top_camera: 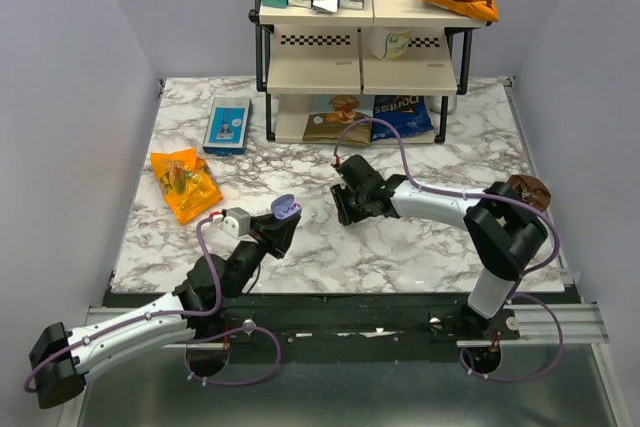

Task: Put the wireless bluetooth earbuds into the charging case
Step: Pick up the earbud from the center of the board.

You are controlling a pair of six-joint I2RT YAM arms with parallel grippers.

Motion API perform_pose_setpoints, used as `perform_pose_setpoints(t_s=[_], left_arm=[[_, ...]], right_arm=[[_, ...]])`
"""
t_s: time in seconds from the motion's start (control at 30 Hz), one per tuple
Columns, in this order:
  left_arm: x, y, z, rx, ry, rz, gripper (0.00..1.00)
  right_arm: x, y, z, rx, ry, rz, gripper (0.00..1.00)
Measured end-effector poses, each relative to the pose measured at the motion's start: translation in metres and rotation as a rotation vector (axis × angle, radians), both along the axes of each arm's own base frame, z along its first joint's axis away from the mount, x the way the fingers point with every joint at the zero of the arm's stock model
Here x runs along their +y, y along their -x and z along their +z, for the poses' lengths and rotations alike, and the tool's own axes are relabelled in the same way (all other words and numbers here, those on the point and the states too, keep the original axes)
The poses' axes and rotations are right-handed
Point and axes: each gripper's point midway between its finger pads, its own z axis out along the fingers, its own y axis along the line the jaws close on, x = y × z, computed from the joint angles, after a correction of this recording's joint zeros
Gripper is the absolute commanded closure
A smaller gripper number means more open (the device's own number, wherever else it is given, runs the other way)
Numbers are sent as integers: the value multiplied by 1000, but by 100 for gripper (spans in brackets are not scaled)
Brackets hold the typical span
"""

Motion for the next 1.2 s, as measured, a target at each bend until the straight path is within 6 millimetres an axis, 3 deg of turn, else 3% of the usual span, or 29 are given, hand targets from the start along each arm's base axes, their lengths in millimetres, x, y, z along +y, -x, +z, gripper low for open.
perform_pose_setpoints(t_s=[0.5, 0.6, 0.97, 1.2], left_arm=[[2, 1, 4, -6, 17, -2, 100], [2, 1, 3, -4, 14, -2, 100], [3, 2, 2, 1, 11, -2, 100], [3, 2, 2, 1, 11, -2, 100]], right_arm=[[9, -10, -4, 9, 14, 4, 56], [9, -11, -4, 13, 19, 3, 67], [13, -23, -9, 32, 27, -40, 83], [14, -24, -11, 38, 24, -60, 99]])
